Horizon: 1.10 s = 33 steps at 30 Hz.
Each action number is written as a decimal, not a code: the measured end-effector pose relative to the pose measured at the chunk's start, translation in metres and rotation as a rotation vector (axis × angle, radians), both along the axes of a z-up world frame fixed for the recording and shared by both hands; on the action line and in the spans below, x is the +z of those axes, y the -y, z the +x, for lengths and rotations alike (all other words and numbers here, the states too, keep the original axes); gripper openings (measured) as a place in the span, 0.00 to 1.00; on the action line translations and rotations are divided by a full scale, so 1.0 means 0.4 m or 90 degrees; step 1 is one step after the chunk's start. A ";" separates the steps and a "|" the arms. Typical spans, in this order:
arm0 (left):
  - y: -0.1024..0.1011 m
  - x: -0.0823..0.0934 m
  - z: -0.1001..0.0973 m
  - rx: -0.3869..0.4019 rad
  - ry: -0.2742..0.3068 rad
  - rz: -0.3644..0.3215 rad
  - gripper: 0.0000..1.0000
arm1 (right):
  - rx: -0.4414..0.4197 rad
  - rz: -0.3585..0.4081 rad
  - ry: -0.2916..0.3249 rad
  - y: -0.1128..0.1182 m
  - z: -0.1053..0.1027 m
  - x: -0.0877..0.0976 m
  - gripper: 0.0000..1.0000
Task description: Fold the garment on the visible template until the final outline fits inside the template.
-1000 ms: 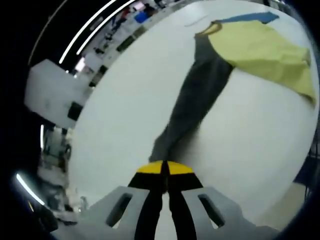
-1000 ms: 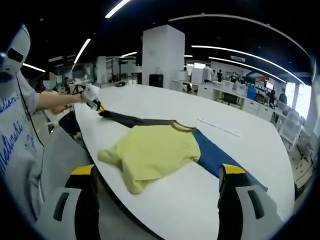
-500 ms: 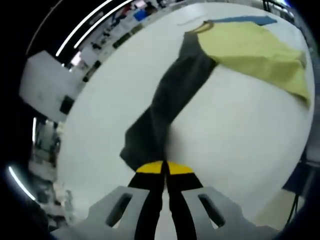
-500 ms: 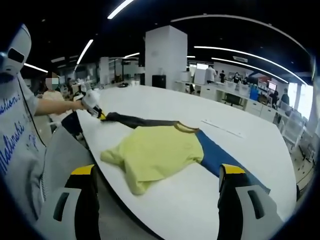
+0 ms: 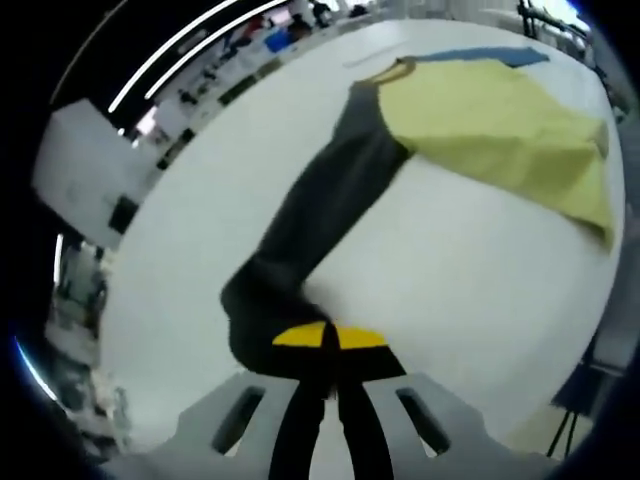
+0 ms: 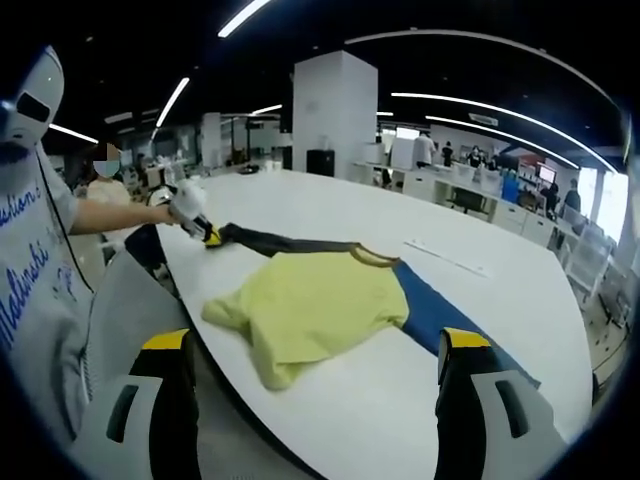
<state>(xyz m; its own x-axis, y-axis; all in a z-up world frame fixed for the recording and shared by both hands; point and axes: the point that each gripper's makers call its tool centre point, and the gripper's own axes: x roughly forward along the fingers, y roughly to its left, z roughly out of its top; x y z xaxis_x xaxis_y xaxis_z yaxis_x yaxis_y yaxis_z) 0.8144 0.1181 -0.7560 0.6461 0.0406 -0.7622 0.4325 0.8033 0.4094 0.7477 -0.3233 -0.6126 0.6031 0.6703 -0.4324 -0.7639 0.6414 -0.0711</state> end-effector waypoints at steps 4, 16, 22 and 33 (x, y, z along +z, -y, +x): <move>0.034 -0.002 0.004 -0.014 -0.002 -0.010 0.00 | 0.000 0.001 0.002 -0.001 0.001 0.004 1.00; 0.064 -0.015 -0.006 -0.015 -0.023 -0.058 0.00 | -0.004 0.009 -0.001 0.001 0.009 -0.001 1.00; 0.065 -0.005 -0.008 -0.008 -0.018 -0.084 0.00 | 0.003 0.006 -0.006 0.000 0.016 -0.007 1.00; 0.040 0.067 -0.018 0.025 0.033 -0.139 0.07 | 0.021 -0.001 -0.011 -0.019 0.028 -0.008 1.00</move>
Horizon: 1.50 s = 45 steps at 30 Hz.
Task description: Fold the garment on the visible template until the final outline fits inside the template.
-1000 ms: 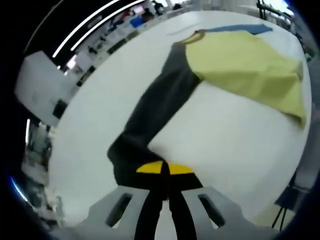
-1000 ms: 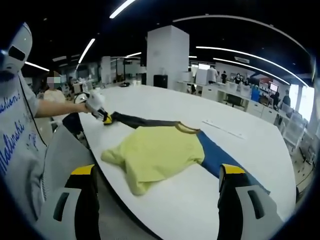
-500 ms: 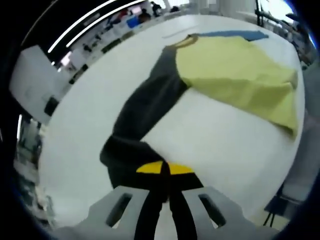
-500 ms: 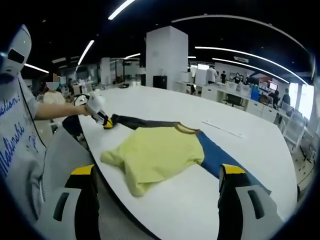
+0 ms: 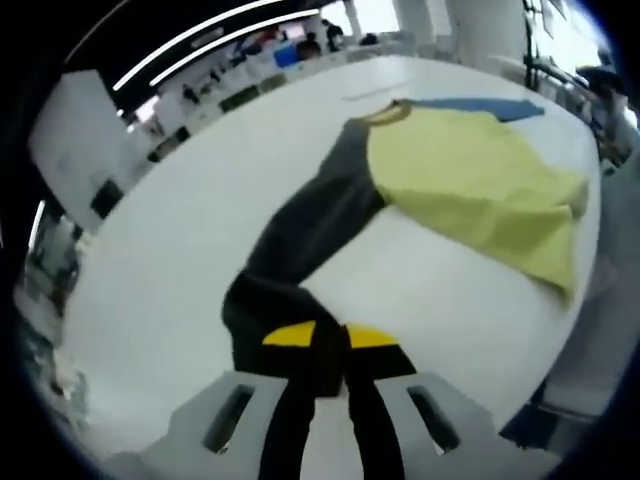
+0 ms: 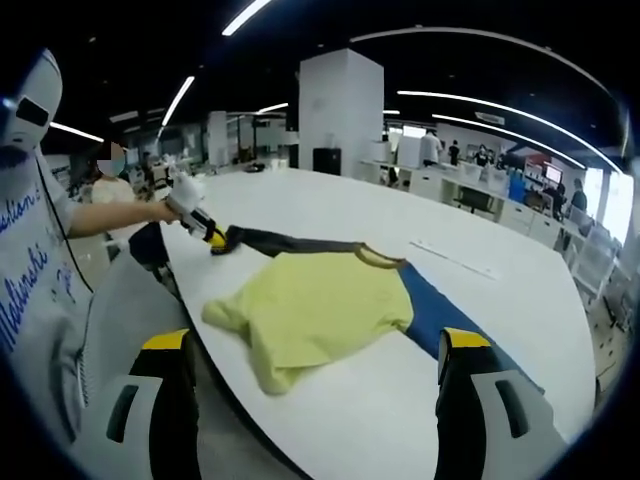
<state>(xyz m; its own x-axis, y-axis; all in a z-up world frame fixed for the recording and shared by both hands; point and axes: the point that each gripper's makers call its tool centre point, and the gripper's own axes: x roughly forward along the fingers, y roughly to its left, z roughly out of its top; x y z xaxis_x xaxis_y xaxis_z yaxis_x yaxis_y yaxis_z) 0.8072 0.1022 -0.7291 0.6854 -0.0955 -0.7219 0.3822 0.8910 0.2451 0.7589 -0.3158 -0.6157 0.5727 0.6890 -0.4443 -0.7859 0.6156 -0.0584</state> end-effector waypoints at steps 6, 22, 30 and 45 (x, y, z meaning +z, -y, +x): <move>-0.050 0.038 -0.010 0.028 0.021 -0.006 0.11 | 0.015 -0.002 -0.001 -0.021 0.003 0.002 1.00; -0.195 0.079 -0.007 0.128 0.076 -0.051 0.22 | 0.020 -0.017 -0.001 -0.027 0.005 0.005 1.00; -0.237 0.048 -0.007 0.149 0.048 -0.079 0.19 | 0.007 -0.018 -0.003 -0.020 0.006 0.005 1.00; -0.235 -0.080 -0.009 0.158 -0.036 -0.108 0.13 | -0.016 -0.028 -0.004 -0.007 0.006 0.008 1.00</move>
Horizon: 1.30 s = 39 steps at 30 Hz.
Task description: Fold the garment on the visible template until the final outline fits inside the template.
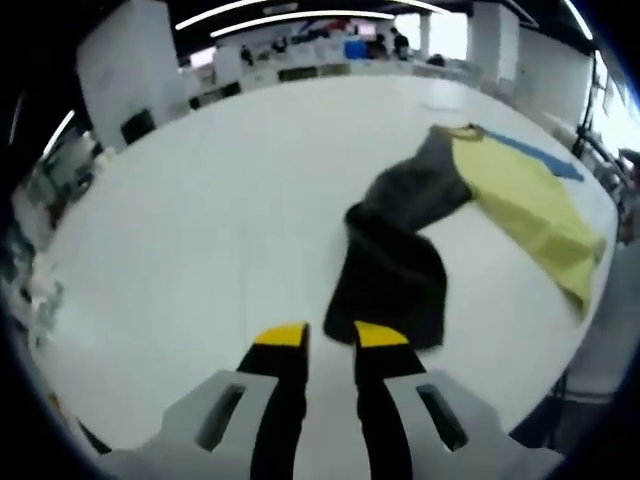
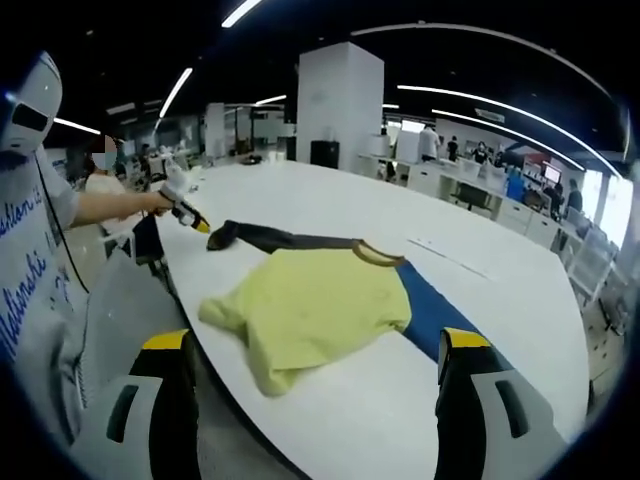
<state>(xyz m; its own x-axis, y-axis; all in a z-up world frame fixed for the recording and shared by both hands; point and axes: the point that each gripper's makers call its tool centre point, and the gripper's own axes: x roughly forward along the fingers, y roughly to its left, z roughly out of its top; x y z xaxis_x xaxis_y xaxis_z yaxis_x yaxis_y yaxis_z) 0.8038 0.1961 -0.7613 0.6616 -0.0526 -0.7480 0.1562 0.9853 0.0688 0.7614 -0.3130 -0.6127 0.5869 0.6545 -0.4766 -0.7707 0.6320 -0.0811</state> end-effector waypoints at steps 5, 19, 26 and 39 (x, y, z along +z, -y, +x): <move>-0.010 -0.024 0.020 -0.006 -0.015 -0.002 0.12 | -0.010 0.003 -0.005 0.002 0.001 -0.001 1.00; 0.002 -0.049 0.041 -0.029 -0.041 -0.025 0.02 | -0.028 -0.005 -0.010 0.006 0.005 -0.007 1.00; 0.006 -0.048 0.039 -0.023 -0.054 -0.036 0.00 | -0.028 -0.003 -0.008 0.002 0.007 -0.008 1.00; -0.063 0.003 0.066 0.006 -0.031 0.041 0.00 | -0.029 -0.005 0.003 0.005 0.020 0.005 1.00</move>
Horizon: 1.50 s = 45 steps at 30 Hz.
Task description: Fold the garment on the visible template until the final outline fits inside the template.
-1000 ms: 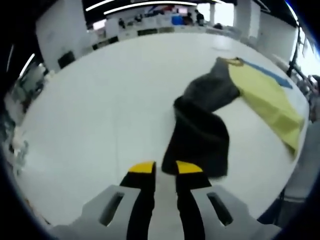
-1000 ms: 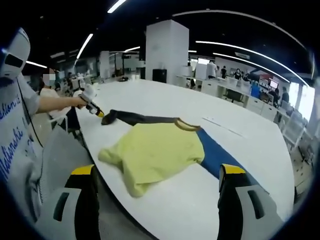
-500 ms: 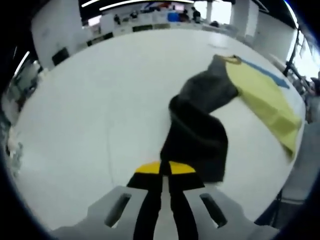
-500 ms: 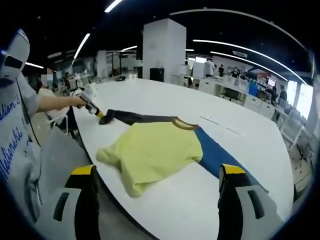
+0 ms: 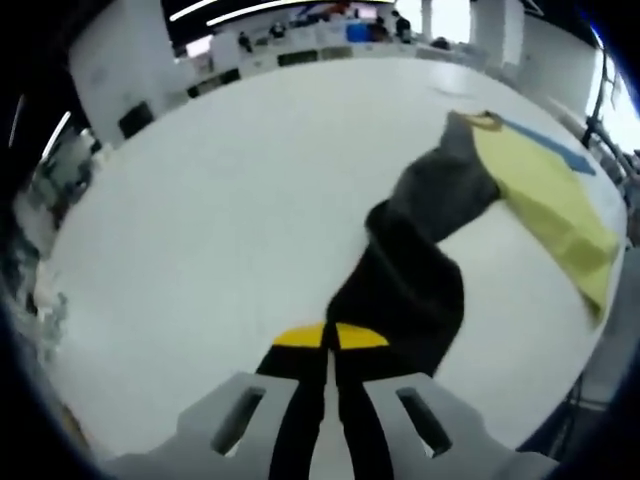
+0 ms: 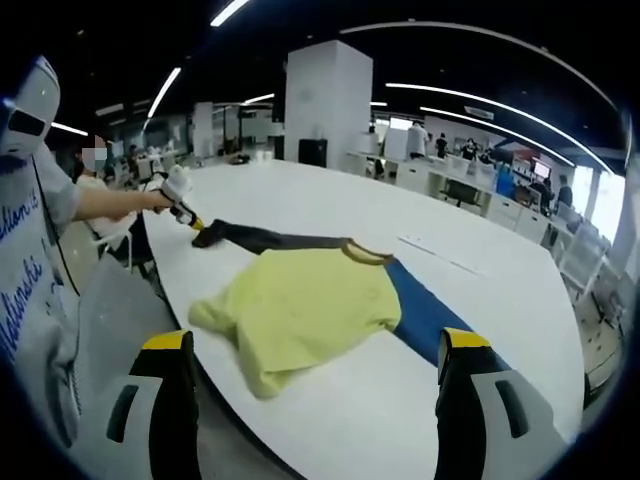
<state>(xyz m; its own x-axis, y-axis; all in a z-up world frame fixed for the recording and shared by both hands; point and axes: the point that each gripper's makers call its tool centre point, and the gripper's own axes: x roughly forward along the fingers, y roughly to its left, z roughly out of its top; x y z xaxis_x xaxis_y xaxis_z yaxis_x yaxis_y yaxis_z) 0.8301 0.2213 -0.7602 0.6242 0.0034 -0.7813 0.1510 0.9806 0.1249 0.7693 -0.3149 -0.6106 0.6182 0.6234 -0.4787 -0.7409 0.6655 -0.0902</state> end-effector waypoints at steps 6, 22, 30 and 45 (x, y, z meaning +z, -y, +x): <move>-0.025 0.013 0.018 0.005 0.005 0.025 0.00 | -0.001 -0.002 0.003 -0.006 0.006 0.002 1.00; -0.158 0.005 0.047 0.015 -0.012 0.087 0.00 | -0.029 -0.014 0.004 0.010 0.004 0.011 1.00; -0.186 0.007 0.064 0.005 -0.019 0.114 0.00 | -0.035 -0.024 0.002 0.002 0.007 0.014 1.00; -0.216 -0.001 0.118 0.003 -0.027 0.122 0.00 | -0.042 -0.027 -0.003 -0.028 0.021 0.021 1.00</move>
<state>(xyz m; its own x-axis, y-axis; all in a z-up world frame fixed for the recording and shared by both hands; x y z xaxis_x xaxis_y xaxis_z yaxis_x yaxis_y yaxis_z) 0.8774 0.3077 -0.7606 0.5901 0.1574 -0.7918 0.1561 0.9400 0.3032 0.7777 -0.3036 -0.6024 0.6544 0.5611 -0.5069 -0.6966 0.7081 -0.1155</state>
